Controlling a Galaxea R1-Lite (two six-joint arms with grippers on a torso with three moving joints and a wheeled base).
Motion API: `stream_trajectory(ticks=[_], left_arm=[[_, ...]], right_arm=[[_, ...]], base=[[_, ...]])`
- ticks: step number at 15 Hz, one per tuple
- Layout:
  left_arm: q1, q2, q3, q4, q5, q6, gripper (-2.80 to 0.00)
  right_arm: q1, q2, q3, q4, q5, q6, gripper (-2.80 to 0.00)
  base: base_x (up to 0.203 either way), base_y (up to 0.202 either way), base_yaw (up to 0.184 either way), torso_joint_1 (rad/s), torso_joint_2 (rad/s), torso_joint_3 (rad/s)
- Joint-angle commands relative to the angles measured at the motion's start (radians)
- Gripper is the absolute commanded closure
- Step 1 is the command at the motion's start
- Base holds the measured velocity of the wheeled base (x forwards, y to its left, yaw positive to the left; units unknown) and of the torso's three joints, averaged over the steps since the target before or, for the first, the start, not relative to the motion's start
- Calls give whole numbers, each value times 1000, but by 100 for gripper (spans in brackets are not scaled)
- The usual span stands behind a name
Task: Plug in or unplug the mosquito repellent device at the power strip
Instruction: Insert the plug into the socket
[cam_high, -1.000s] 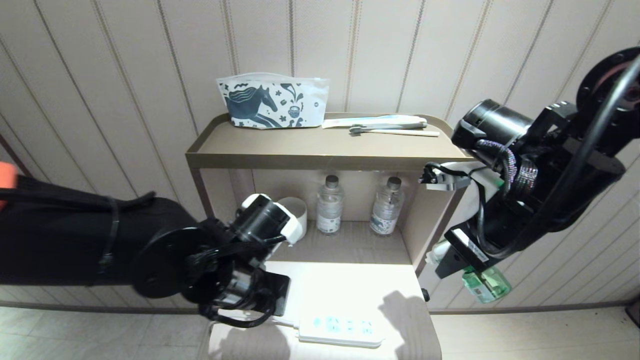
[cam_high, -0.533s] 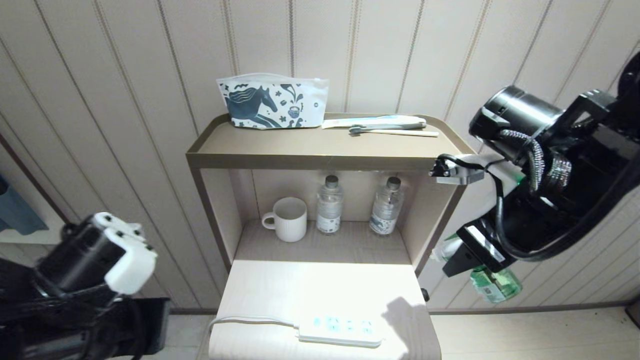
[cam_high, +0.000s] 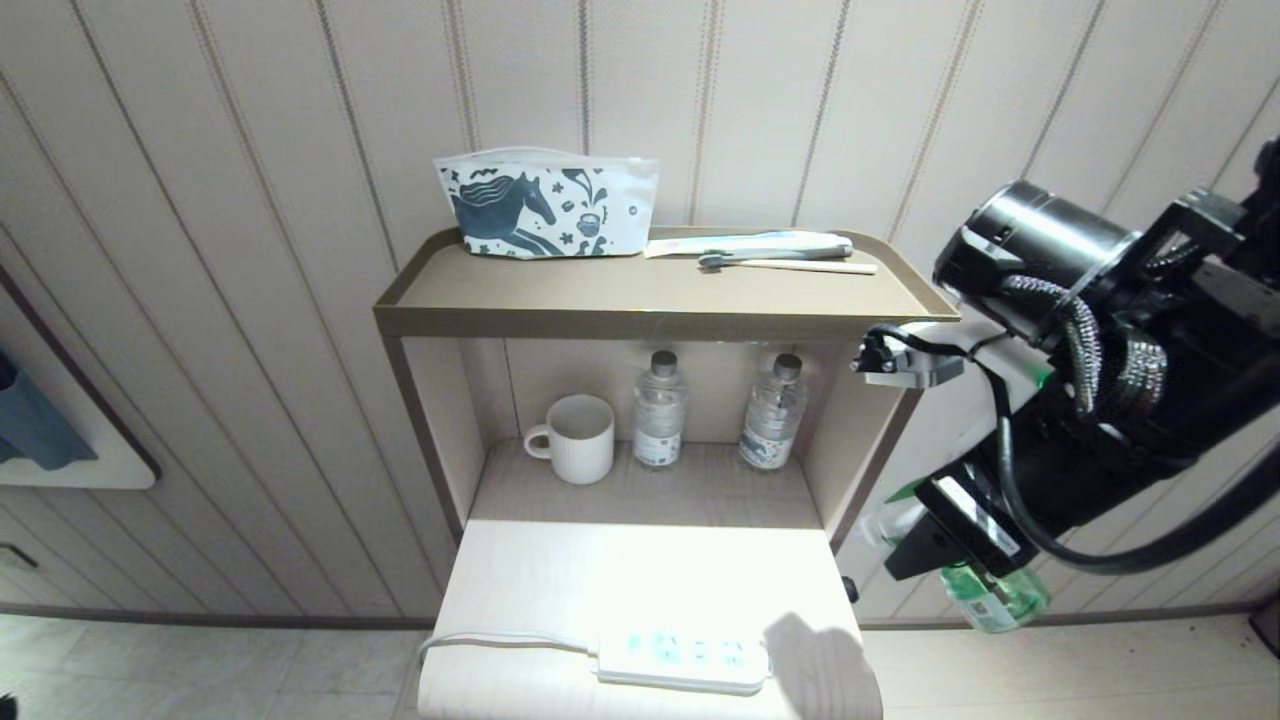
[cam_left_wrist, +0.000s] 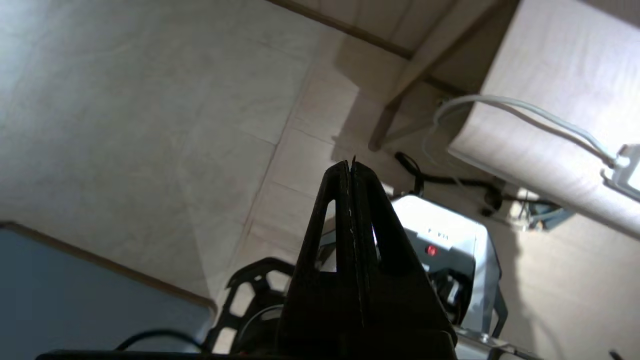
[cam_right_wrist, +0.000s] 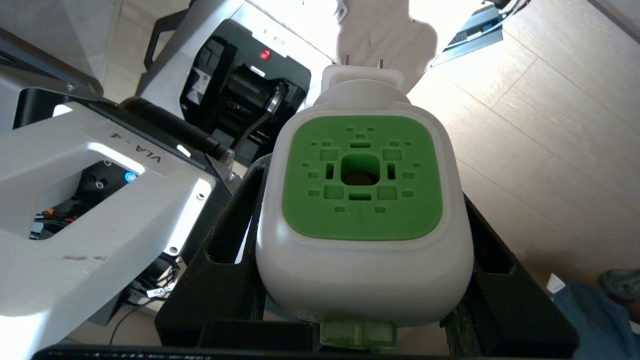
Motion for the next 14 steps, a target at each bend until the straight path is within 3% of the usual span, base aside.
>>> stream_trajectory(ticks=[1, 3, 6, 9, 11, 13, 14], left_arm=[[100, -186, 1, 49, 7, 6, 0], [211, -294, 1, 94, 12, 52, 0], [415, -424, 4, 107, -11, 223, 0], [684, -544, 54, 50, -206, 428, 0], [723, -577, 150, -45, -326, 493, 0], [722, -579, 279, -252, -410, 530, 0], [719, -577, 338, -339, -483, 557, 0]], right_arm=[[16, 6, 5, 5, 0, 5, 0], [24, 10, 3, 5, 0, 9, 0], [27, 47, 8, 4, 4, 10, 0], [29, 132, 15, 5, 5, 14, 0], [52, 174, 19, 4, 6, 21, 0], [85, 201, 46, -32, 4, 33, 0], [95, 203, 61, -56, 2, 37, 0]], base=[[0, 0, 0, 0, 0, 0], [0, 0, 0, 0, 0, 0], [0, 0, 0, 0, 0, 0], [0, 0, 0, 0, 0, 0], [0, 0, 0, 0, 0, 0], [0, 0, 0, 0, 0, 0], [0, 0, 0, 0, 0, 0]])
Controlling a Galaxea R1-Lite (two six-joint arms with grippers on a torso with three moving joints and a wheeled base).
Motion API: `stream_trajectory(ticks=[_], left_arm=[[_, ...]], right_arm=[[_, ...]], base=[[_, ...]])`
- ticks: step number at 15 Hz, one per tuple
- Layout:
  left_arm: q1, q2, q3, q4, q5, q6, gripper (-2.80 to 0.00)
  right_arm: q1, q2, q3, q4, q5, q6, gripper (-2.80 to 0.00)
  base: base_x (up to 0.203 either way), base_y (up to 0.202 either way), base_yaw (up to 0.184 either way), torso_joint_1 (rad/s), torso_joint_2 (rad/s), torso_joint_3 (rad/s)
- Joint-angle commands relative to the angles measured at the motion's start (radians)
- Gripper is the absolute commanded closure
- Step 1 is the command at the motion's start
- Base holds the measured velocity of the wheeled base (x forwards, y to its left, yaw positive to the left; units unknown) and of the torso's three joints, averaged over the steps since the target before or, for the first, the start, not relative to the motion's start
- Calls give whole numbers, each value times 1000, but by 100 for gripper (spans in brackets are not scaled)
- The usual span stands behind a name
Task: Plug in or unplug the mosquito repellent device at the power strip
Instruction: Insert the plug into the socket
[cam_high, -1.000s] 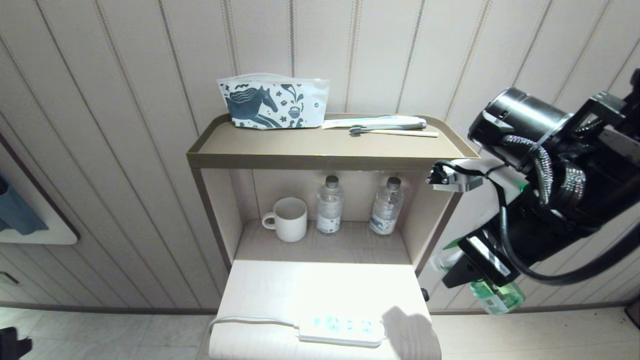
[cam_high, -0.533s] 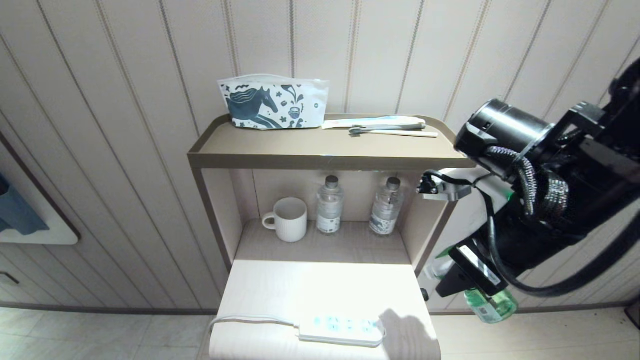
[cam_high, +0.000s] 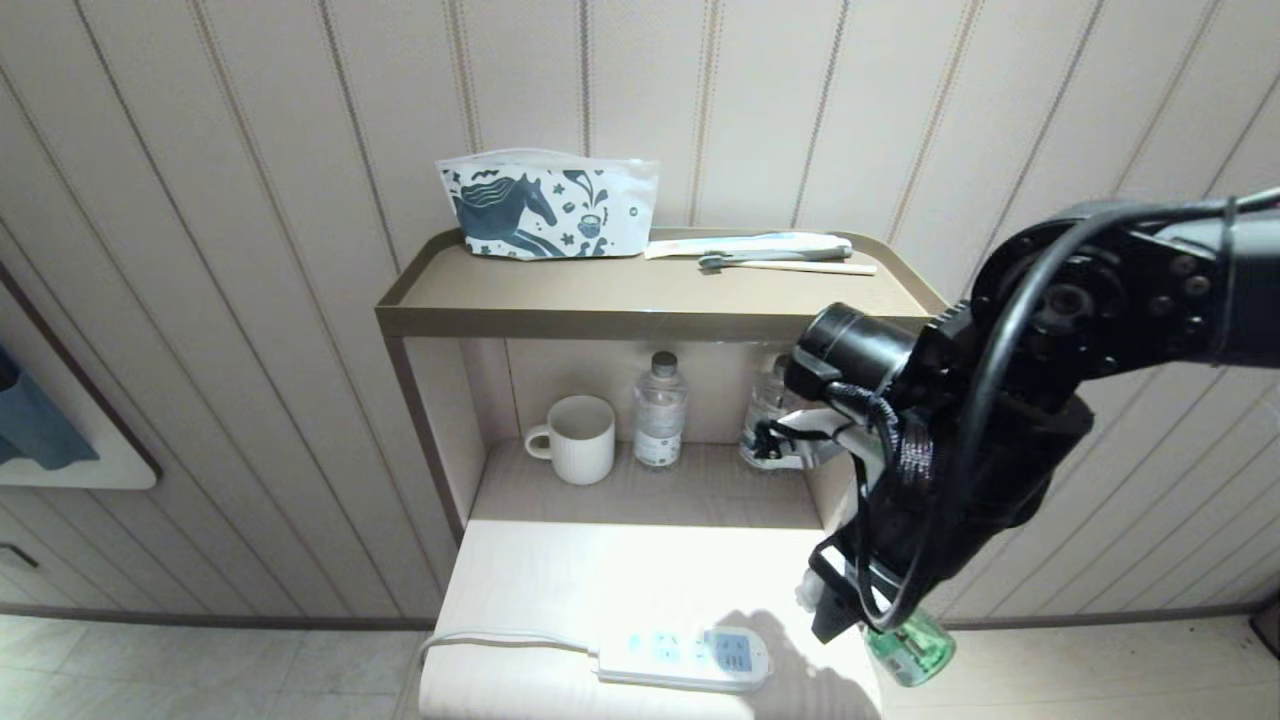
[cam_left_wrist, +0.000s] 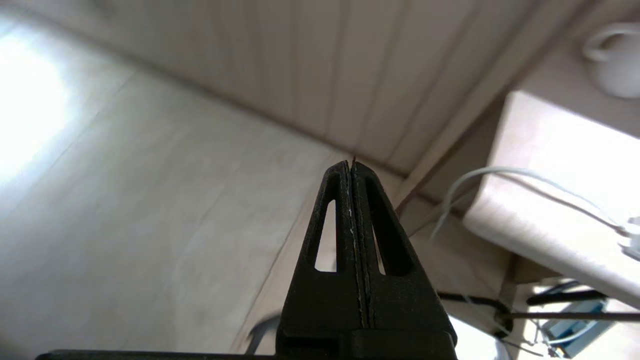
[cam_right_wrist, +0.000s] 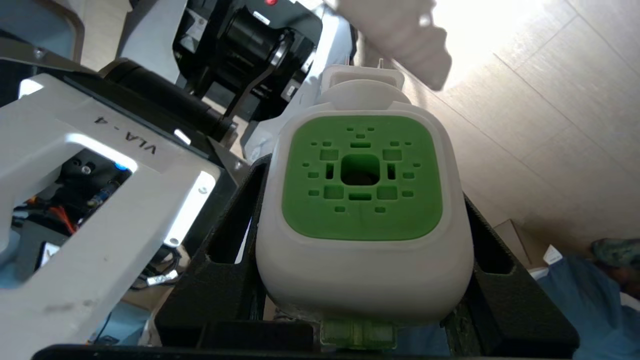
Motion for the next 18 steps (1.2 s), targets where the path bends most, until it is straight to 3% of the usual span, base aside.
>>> stream_trajectory(ticks=[1, 4, 6, 7, 9, 10, 13, 15, 18], left_arm=[[-8, 0, 91, -129, -127, 24, 0], [-22, -11, 169, -200, -205, 107, 0], [-21, -12, 228, -276, -218, 134, 0], [-22, -12, 314, -359, -225, 149, 0], [-22, -10, 460, -657, -252, 162, 0], [-22, -10, 486, -709, -270, 161, 0], [-22, -5, 480, -686, -291, 155, 0], [-22, -6, 472, -667, -334, 134, 0], [-22, -8, 484, -705, -291, 232, 0]], right_arm=[[19, 26, 17, -9, -2, 6, 0], [20, 31, 17, -10, -2, 7, 0], [19, 29, 17, -10, -3, 6, 0], [17, 29, 19, -10, -5, 6, 0], [17, 19, 25, -10, -7, 4, 0], [18, 11, 27, -10, -8, 4, 0], [17, 3, 11, -13, -16, -28, 0], [8, 7, -2, -3, -86, -78, 0], [12, 8, 46, -5, -107, -58, 0]], base=[[0, 0, 0, 0, 0, 0], [0, 0, 0, 0, 0, 0], [0, 0, 0, 0, 0, 0], [0, 0, 0, 0, 0, 0], [0, 0, 0, 0, 0, 0], [0, 0, 0, 0, 0, 0], [0, 0, 0, 0, 0, 0], [0, 0, 0, 0, 0, 0], [0, 0, 0, 0, 0, 0]])
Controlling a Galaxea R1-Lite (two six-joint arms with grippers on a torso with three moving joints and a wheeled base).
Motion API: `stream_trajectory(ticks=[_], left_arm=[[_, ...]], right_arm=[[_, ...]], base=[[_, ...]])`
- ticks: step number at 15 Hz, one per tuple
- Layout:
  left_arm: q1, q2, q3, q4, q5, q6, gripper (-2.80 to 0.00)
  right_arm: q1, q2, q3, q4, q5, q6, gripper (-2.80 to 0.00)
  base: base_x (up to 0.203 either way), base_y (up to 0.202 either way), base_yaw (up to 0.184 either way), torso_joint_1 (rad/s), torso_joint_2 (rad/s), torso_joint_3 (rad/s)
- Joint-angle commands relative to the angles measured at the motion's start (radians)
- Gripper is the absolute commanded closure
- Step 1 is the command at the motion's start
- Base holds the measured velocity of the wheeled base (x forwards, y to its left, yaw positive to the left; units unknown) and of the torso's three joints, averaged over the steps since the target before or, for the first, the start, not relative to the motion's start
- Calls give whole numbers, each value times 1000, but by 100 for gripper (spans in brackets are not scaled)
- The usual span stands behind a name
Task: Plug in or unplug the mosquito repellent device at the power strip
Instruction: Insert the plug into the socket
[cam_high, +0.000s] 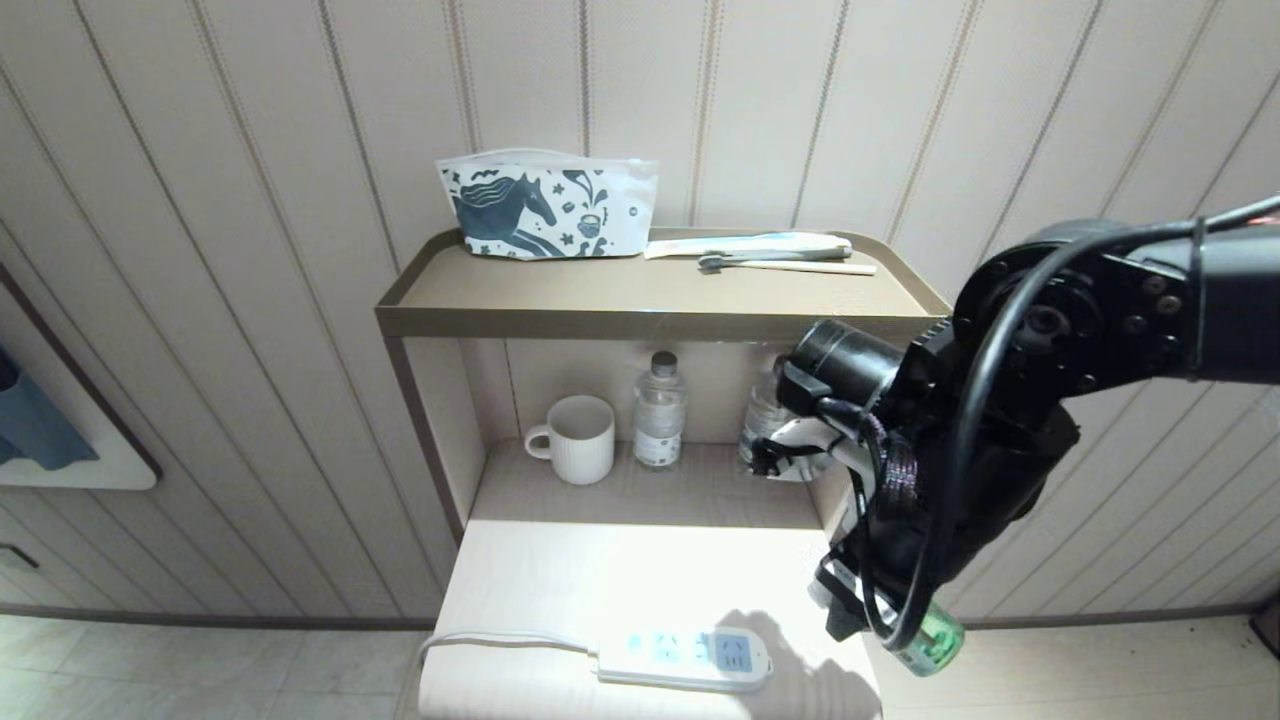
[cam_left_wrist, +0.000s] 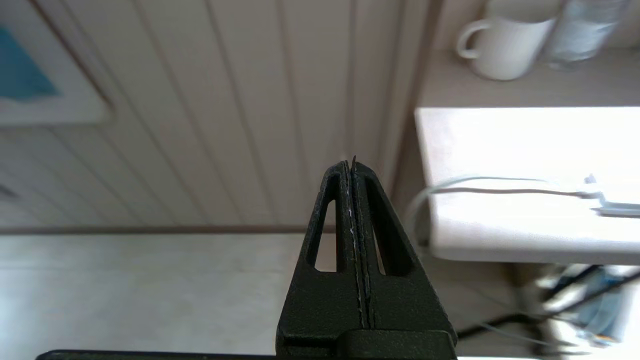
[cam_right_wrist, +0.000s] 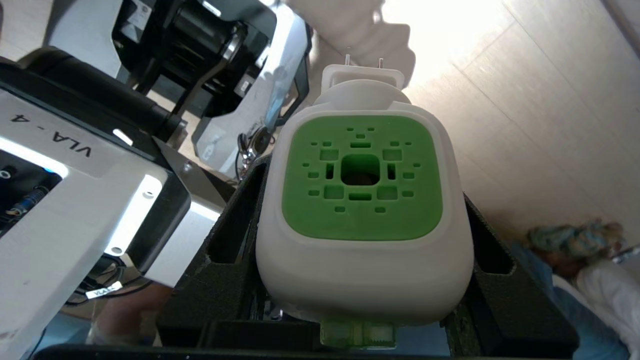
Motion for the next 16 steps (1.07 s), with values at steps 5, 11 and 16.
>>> stream_trajectory(ticks=[5, 11, 16], left_arm=[[1, 4, 6, -15, -4, 4, 0], [1, 3, 5, -23, -92, -50, 0], [-25, 5, -14, 28, -289, -32, 0]], right_arm=[[34, 58, 6, -1, 64, 121, 0], [87, 8, 10, 2, 59, 198, 0], [106, -43, 27, 9, 56, 250, 0]], base=[[0, 0, 0, 0, 0, 0], [0, 0, 0, 0, 0, 0], [0, 0, 0, 0, 0, 0]])
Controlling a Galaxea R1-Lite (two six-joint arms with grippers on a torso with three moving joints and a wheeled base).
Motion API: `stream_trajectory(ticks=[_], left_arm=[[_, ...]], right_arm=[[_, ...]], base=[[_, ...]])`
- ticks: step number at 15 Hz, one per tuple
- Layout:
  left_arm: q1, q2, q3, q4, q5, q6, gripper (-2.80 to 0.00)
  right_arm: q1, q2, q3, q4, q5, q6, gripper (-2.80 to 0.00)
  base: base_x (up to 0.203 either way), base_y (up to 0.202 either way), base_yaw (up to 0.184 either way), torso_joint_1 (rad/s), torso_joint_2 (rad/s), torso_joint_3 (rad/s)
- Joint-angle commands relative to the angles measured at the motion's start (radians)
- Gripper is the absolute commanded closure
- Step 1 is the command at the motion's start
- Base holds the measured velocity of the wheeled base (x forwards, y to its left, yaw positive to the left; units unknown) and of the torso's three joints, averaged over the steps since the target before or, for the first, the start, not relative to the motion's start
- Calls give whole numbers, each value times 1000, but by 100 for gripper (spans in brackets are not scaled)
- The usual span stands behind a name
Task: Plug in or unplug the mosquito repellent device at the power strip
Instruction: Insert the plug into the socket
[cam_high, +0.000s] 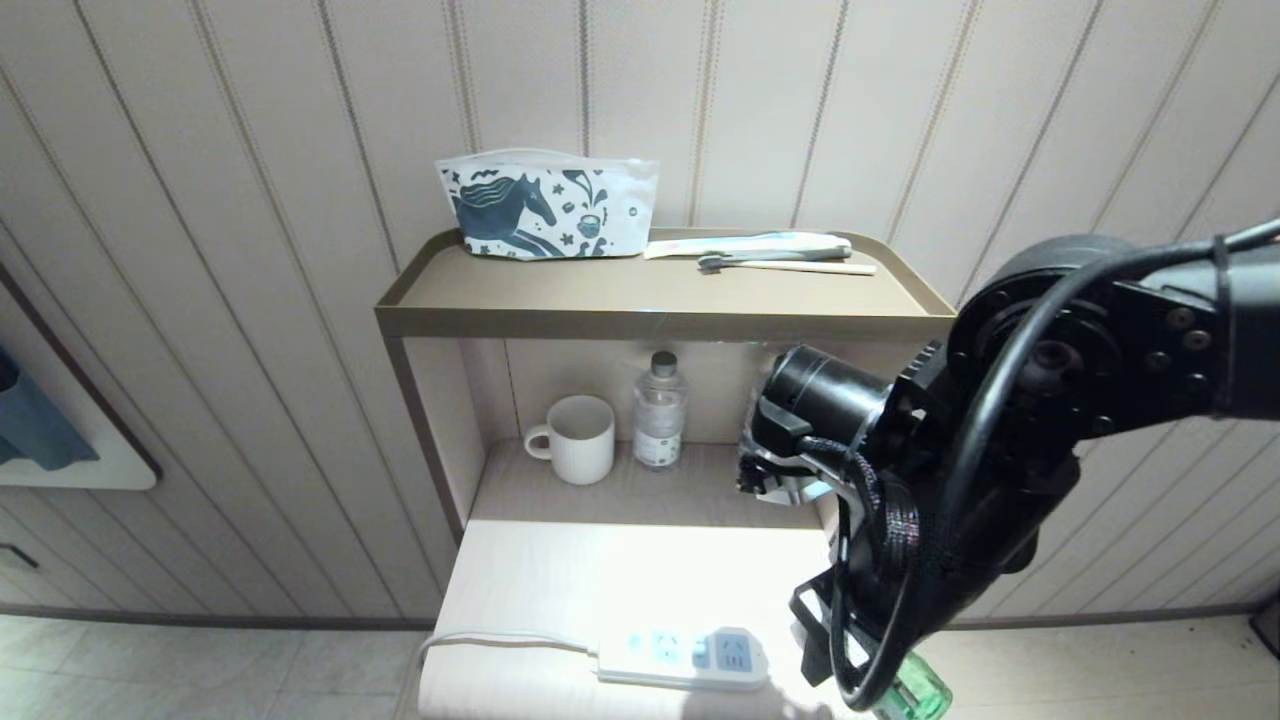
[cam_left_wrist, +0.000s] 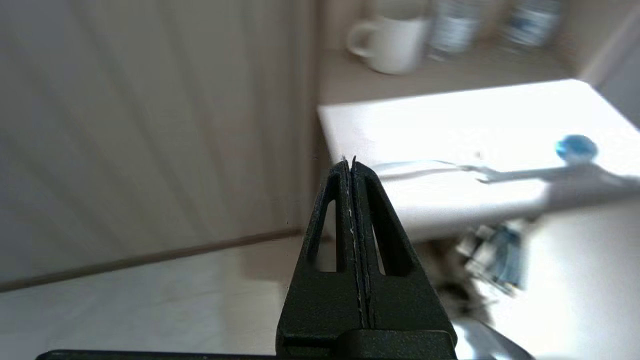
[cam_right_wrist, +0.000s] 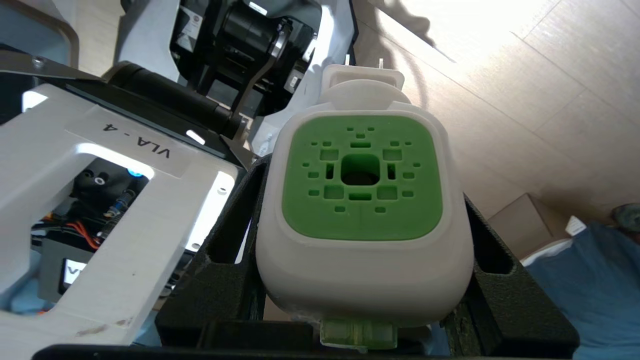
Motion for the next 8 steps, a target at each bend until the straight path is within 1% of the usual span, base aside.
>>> stream_trajectory(ticks=[1, 2, 3, 4, 5, 6, 7, 8], left_arm=[[-5, 4, -7, 5, -27, -5, 0], [-16, 4, -9, 13, -39, -10, 0], [-62, 7, -10, 16, -57, -13, 0], [-130, 11, -13, 24, -68, -15, 0], [-200, 9, -19, 43, -58, -18, 0], [-247, -12, -31, 87, -9, -21, 0], [-250, -65, -43, 127, 49, -22, 0], [-237, -137, -53, 162, 115, -21, 0]], right_arm=[[7, -25, 2, 7, 0, 9, 0], [8, -25, -1, 7, -2, 9, 0], [12, -25, -2, 7, -2, 10, 0], [14, -26, 0, 6, -2, 11, 0], [13, -28, 1, 6, 0, 12, 0], [13, -25, 0, 6, -2, 14, 0], [13, -22, -9, 6, -3, 15, 0], [13, -20, -15, 5, -3, 16, 0]], base=[[0, 0, 0, 0, 0, 0], [0, 0, 0, 0, 0, 0], [0, 0, 0, 0, 0, 0], [0, 0, 0, 0, 0, 0], [0, 0, 0, 0, 0, 0], [0, 0, 0, 0, 0, 0], [0, 0, 0, 0, 0, 0], [0, 0, 0, 0, 0, 0]])
